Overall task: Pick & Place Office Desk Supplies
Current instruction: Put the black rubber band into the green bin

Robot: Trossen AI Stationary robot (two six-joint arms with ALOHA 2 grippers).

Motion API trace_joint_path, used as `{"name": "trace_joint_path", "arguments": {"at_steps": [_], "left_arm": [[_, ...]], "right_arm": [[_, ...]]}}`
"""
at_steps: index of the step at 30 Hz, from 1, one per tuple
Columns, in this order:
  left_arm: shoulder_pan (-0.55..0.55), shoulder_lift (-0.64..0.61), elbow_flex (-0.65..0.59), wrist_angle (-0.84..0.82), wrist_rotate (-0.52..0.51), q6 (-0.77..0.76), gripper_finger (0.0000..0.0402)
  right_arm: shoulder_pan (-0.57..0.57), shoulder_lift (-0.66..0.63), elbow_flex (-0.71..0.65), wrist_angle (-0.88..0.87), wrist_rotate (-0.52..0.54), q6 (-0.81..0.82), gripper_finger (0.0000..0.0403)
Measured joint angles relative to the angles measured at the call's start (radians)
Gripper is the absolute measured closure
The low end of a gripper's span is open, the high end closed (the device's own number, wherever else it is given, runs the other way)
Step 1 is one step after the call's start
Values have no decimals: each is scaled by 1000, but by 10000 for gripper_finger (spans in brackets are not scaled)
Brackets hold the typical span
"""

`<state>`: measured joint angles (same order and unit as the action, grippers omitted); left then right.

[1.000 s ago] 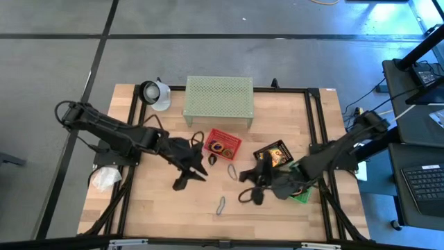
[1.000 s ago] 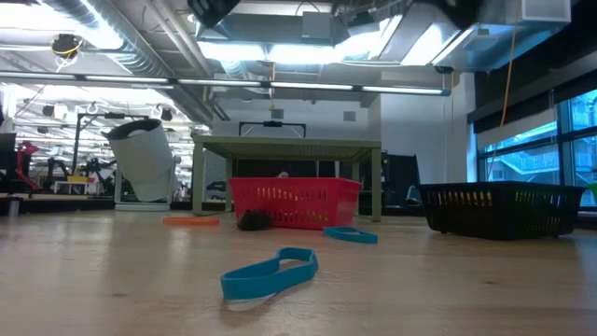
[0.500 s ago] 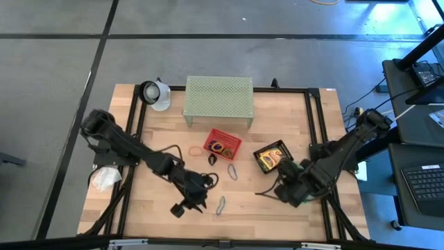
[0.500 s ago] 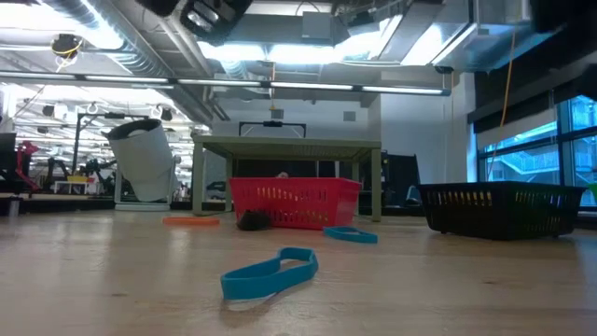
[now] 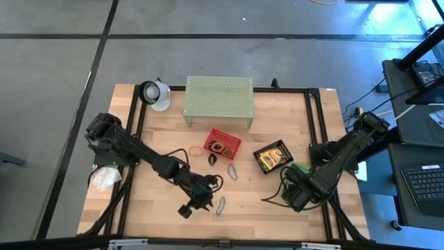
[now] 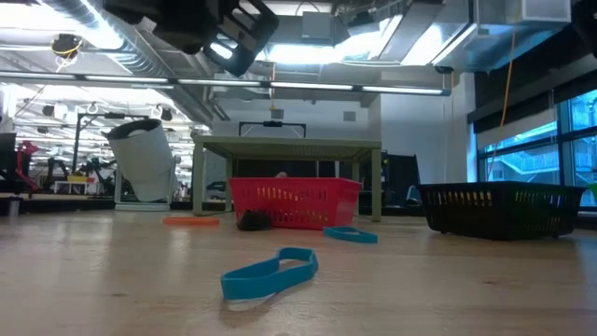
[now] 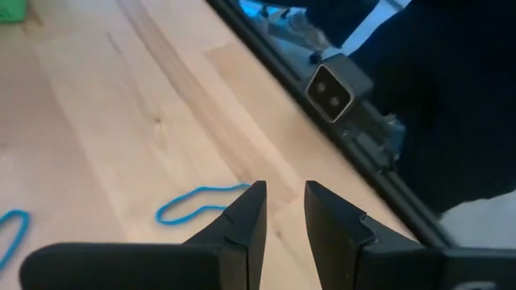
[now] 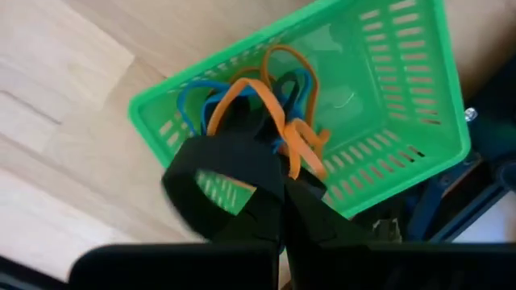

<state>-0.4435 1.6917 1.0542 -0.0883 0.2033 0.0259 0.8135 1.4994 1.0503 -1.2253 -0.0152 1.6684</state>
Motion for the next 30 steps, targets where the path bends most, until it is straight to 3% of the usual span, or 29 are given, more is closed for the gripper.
{"name": "trace_joint_path", "arguments": {"at_steps": [12,30], "left_arm": [[0,9,1,-72,-79,33,325],[7,61,1,-79,-105,67,330]], "right_arm": [[-21,0,-96,49,-54,-6,403],[-220,0,-157,36,-136,-187,399]]}}
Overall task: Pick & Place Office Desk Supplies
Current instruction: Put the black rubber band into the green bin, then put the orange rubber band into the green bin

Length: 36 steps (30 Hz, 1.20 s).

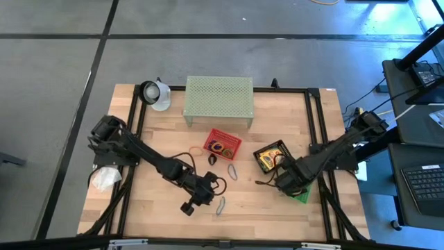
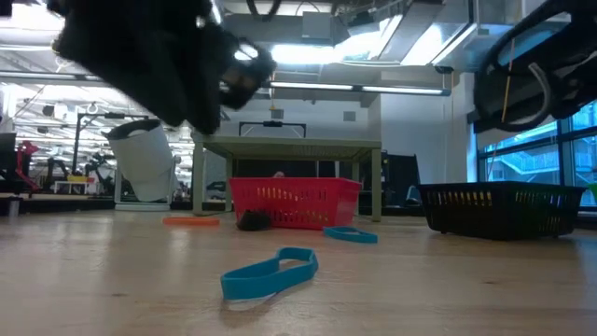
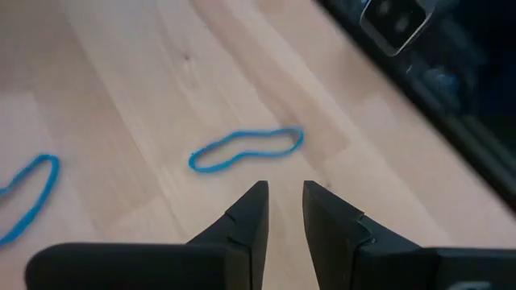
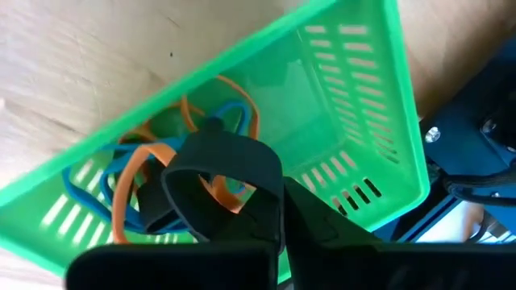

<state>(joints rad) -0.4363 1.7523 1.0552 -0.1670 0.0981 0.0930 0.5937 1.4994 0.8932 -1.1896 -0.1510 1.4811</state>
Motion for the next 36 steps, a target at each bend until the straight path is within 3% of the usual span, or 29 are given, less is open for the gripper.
{"name": "trace_joint_path", "arguments": {"at_steps": [8,17,20,27,32,36], "left_arm": [[4,49,4,13,-19,35,329],[-19,49,45,26,-20,225,329],[-18,49,45,9,-24,202,329],[27,47,45,-46,0,74,329],[17,48,44,-145,-128,142,329],[75,38,44,-158,-94,-17,329]], "right_arm": [[-16,0,0,11,-47,-59,347],[-14,0,0,27,-83,-77,241],[-9,0,12,15,-100,-49,221],[33,-1,133,-109,-48,0,230],[80,-2,233,-154,46,60,249],[111,-2,256,-161,73,91,260]]}}
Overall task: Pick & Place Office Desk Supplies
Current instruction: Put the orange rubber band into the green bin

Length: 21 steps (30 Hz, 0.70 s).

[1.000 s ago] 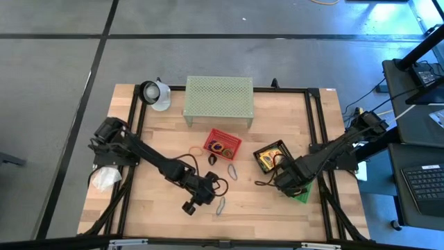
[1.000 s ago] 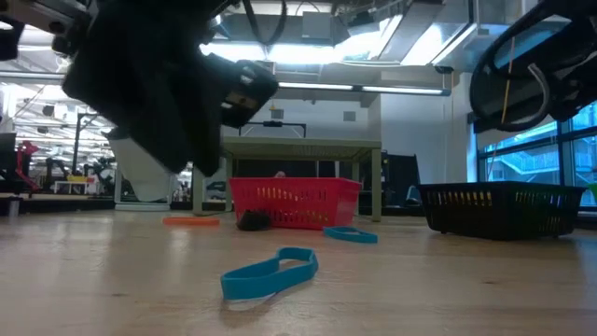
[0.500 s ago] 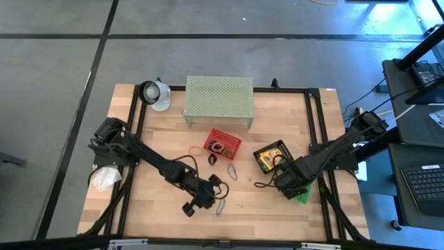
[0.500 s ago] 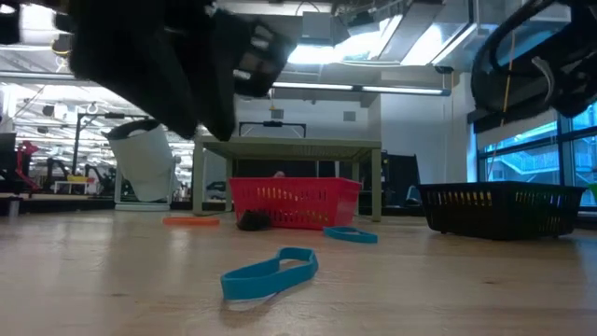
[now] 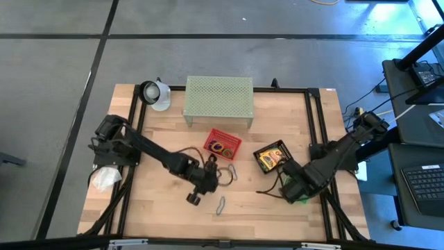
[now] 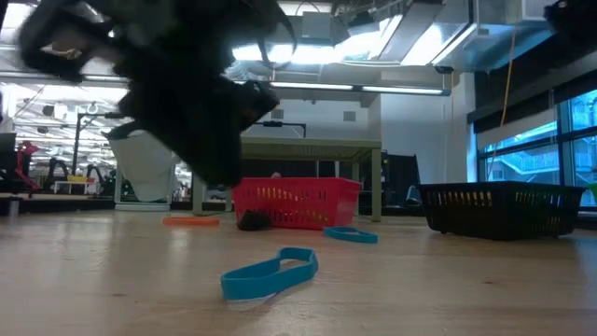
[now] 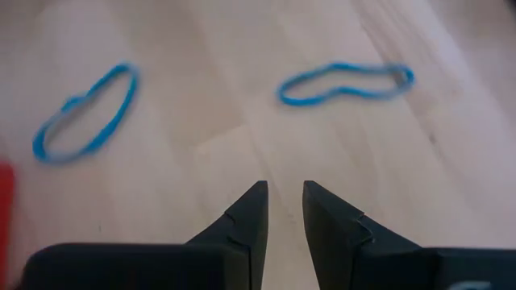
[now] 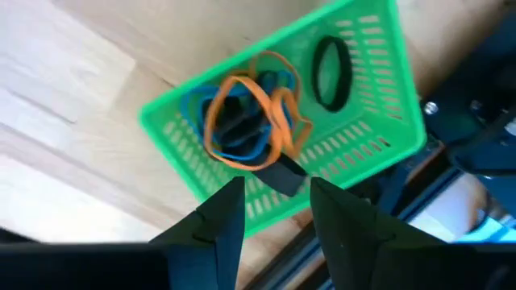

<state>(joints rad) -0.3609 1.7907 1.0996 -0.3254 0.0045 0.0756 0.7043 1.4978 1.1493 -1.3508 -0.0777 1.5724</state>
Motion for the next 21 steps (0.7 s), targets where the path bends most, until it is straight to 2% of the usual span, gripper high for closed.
{"name": "trace_joint_path", "arguments": {"at_steps": [3,5,10,13,18,21], "left_arm": [[37,-27,0,-11,67,-157,329],[41,-46,0,-69,72,-218,329],[41,-93,-4,-321,18,-297,329],[46,-125,-56,-405,-31,-355,329],[100,-187,-156,-372,-72,-393,329],[144,-230,-186,-325,-114,-361,329]], "right_arm": [[14,0,-13,-33,-5,22,266],[22,0,-19,-66,2,59,269],[47,0,-20,-73,77,97,276],[49,0,-20,-58,115,97,281],[49,0,-20,-28,171,91,289],[49,0,-20,-19,208,76,293]]}}
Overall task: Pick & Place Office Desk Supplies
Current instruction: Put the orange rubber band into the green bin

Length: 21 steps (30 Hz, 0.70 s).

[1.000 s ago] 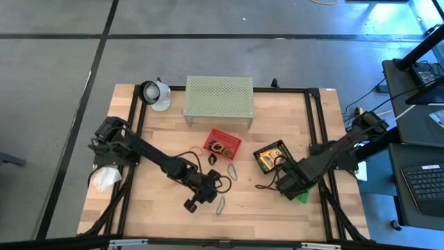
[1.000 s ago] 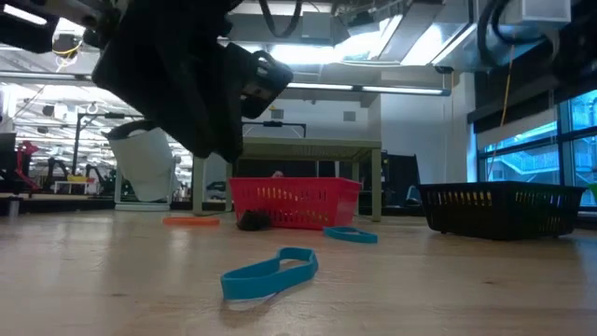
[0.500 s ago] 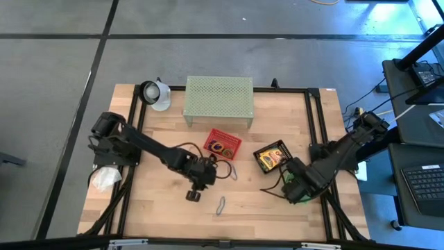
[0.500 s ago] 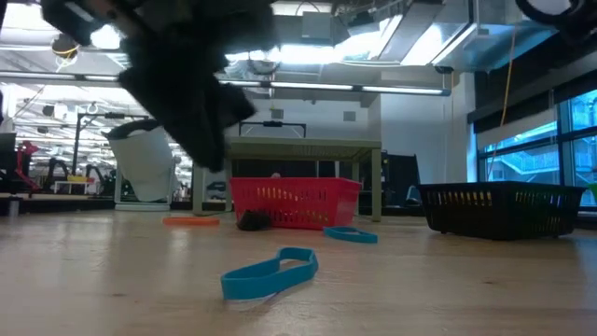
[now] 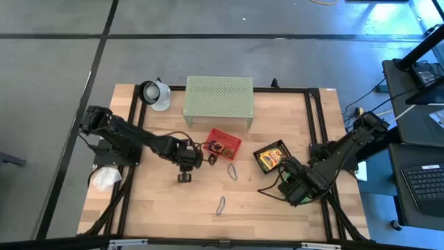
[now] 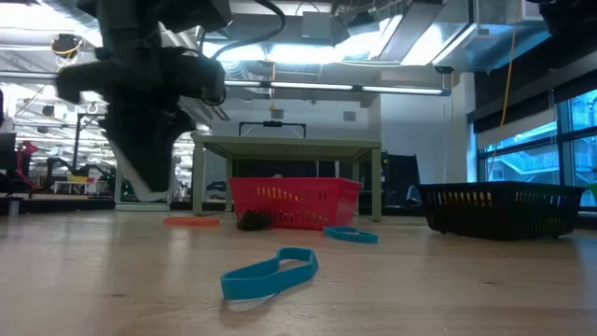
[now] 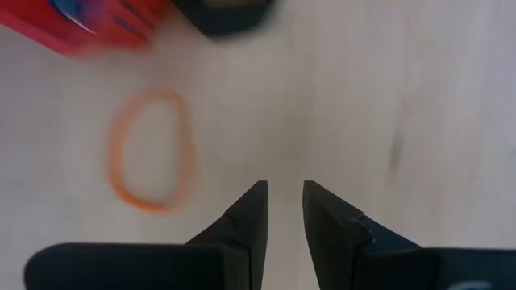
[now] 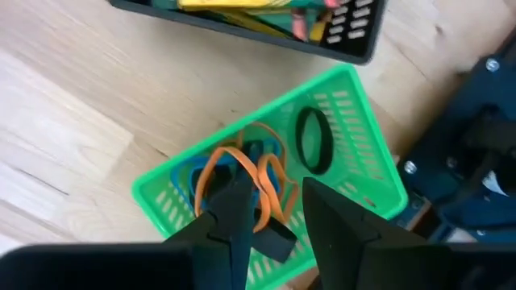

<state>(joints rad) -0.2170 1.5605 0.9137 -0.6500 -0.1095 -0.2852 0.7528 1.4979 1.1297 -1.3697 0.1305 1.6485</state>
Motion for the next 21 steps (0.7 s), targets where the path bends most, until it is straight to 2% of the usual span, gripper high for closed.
{"name": "trace_joint_path", "arguments": {"at_steps": [5,11,21], "left_arm": [[69,-55,-36,0,-20,92,329],[137,-48,-67,20,63,170,323],[190,-8,-85,87,25,232,256]], "right_arm": [[4,0,0,34,10,-7,296],[25,0,0,46,38,-7,296],[32,0,0,63,64,-7,296]]}}
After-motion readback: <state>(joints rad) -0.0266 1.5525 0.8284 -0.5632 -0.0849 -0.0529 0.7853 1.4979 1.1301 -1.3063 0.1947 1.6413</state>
